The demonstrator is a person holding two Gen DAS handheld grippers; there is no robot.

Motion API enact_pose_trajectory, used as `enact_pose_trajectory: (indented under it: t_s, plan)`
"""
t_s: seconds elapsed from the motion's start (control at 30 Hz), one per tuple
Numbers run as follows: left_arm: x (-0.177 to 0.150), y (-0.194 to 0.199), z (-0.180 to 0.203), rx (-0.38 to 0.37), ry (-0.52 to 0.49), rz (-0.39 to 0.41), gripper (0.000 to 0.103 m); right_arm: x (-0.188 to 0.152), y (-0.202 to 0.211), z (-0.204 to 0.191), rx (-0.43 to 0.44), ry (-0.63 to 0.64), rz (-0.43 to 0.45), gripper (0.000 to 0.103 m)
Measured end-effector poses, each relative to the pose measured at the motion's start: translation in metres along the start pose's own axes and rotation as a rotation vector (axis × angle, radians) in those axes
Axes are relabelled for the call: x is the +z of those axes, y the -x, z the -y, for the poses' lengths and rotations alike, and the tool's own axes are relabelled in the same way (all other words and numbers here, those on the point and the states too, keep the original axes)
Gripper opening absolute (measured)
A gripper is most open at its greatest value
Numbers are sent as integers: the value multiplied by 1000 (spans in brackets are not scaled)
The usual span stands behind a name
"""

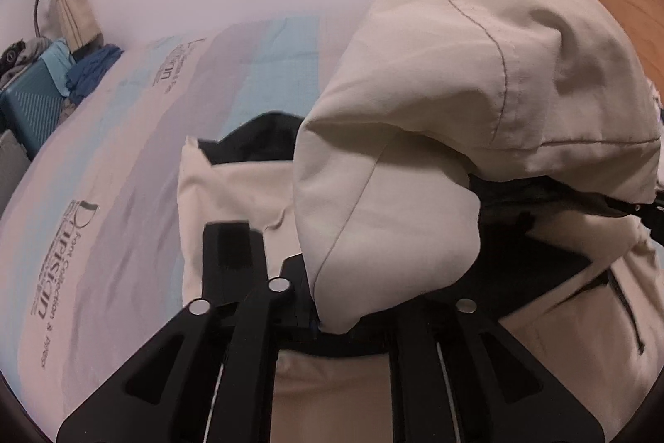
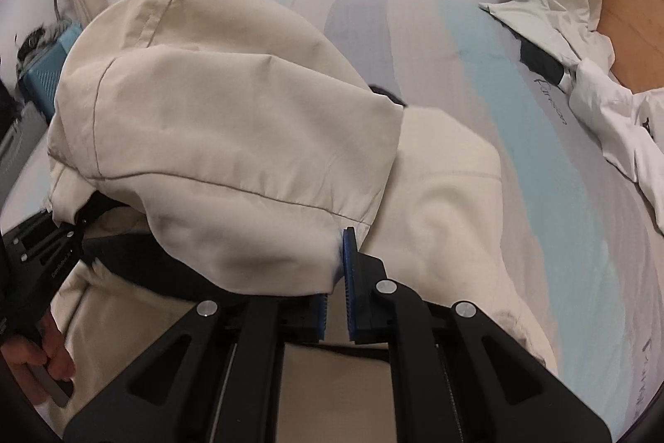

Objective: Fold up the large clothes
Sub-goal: 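Lift the hood and fold it down over the jacket body, open both grippers, then grasp the folded collar edge of the jacket with both grippers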

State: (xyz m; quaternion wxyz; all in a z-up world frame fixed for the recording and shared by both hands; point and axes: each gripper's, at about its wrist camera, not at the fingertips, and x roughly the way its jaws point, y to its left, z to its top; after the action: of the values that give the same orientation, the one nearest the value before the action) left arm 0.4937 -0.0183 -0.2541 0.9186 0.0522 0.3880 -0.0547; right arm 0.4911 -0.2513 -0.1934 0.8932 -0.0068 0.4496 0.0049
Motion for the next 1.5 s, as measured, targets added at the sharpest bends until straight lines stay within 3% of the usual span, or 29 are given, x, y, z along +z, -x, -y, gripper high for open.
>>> enact_pose_trajectory:
  t_s: [0.03,0.07,0.1,0.17,0.4,0.57,0.8,0.97,1.03,1.2,1.5]
  plan:
    - [-2,2,0,11,-2,4,56,-4,0,0,-2,6,-9,11]
    - [-5,5,-1,14,-5,18,74,-7,2,0,-4,7,-14,15]
    - [-7,10,-2,33,-10,42,93,-10,4,1,2,7,-20,27]
    - [-10,18,-3,51,-32,79,93,-16,13,3,10,7,-13,42]
    - [1,32,-15,45,-31,87,94,-21,50,4,35,76,-11,42]
    - [10,68,-11,20,-78,93,94,11,75,6,76,114,12,43]
    - [2,80,-20,-18,-153,11,97,51,73,-9,171,140,-25,44]
    - [-4,87,-25,-61,-149,5,97,55,60,-18,207,165,-52,44]
    - [3,87,-19,-121,-152,11,97,54,55,-21,220,197,-60,45]
    - [35,71,5,-305,-188,21,97,59,49,-18,244,310,-60,59]
    - [79,35,20,-614,-237,-90,97,84,30,-15,389,523,-106,72]
